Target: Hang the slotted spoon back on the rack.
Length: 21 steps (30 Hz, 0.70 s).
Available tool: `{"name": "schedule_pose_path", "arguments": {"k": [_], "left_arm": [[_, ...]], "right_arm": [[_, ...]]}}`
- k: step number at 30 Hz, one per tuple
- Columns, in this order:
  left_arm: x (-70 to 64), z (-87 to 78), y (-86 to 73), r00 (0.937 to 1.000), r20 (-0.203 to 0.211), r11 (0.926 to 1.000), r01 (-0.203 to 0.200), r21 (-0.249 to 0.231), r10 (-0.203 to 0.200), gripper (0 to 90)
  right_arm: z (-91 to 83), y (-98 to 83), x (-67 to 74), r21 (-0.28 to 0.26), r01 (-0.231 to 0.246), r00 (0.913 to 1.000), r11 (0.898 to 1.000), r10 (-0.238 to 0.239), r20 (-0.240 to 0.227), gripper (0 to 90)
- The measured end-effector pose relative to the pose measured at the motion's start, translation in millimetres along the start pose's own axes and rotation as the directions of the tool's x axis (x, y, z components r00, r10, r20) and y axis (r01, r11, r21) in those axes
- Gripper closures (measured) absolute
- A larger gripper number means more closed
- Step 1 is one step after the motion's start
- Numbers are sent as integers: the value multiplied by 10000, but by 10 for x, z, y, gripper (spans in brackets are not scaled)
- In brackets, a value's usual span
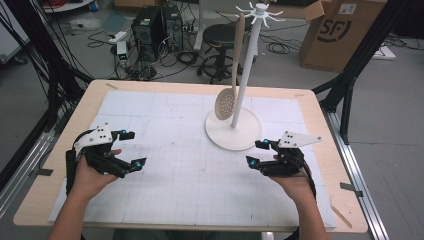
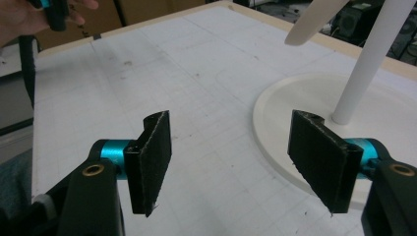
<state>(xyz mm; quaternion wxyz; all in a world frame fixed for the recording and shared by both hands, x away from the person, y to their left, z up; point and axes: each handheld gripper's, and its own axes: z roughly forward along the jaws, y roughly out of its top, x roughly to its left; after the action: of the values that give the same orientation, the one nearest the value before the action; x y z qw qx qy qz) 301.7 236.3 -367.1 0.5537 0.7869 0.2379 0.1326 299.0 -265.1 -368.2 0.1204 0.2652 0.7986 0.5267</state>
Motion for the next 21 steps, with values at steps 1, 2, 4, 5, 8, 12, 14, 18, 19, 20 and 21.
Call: {"name": "schedule_pose_path", "arguments": {"k": [1, 2, 4, 5, 8, 12, 14, 18, 19, 20, 21], "left_arm": [[6, 4, -3, 10000, -74, 10000, 8, 33, -8, 17], [16, 8, -7, 9999, -127, 10000, -36, 73, 37, 17], [29, 17, -15, 9999, -120, 9999, -23, 111, 25, 17], [34, 21, -19, 9999, -135, 9999, -22, 140, 24, 17], [41, 32, -27, 10000, -75, 9998, -12, 197, 14, 17], [17, 26, -32, 10000, 41, 9999, -1, 140, 1, 17], [3, 24, -36, 9999, 122, 9999, -9, 119, 8, 17], [-10, 29, -30, 9998, 197, 10000, 51, 10, -51, 17], [-5, 27, -30, 9998, 205, 10000, 41, 17, -41, 17], [-4, 28, -32, 9998, 174, 10000, 97, 12, -97, 17], [4, 25, -34, 9998, 168, 10000, 78, 36, -78, 17]], "right_arm": [[11, -10, -9, 68, 5, 10000, 10000, -5, 32, 315], [18, -18, -12, 87, -74, 10000, 9999, 74, 17, 314], [35, -31, -28, 85, -14, 10000, 10000, 14, 14, 311], [41, -32, -33, 116, -4, 10000, 9999, 4, 38, 306], [52, -30, -37, 90, -28, 10000, 10000, 27, 92, 294], [49, -33, -24, 151, 8, 9996, 9999, -13, 273, 273], [44, -34, -13, 107, -1, 9995, 9999, -2, 317, 269], [49, -31, -7, 122, 28, 9992, 9999, -32, 390, 258], [53, -32, -7, 114, 38, 9992, 9999, -42, 393, 256], [57, -32, -9, 125, 54, 9992, 9999, -59, 400, 254], [60, -33, -8, 139, 42, 9992, 9999, -47, 402, 250]]}}
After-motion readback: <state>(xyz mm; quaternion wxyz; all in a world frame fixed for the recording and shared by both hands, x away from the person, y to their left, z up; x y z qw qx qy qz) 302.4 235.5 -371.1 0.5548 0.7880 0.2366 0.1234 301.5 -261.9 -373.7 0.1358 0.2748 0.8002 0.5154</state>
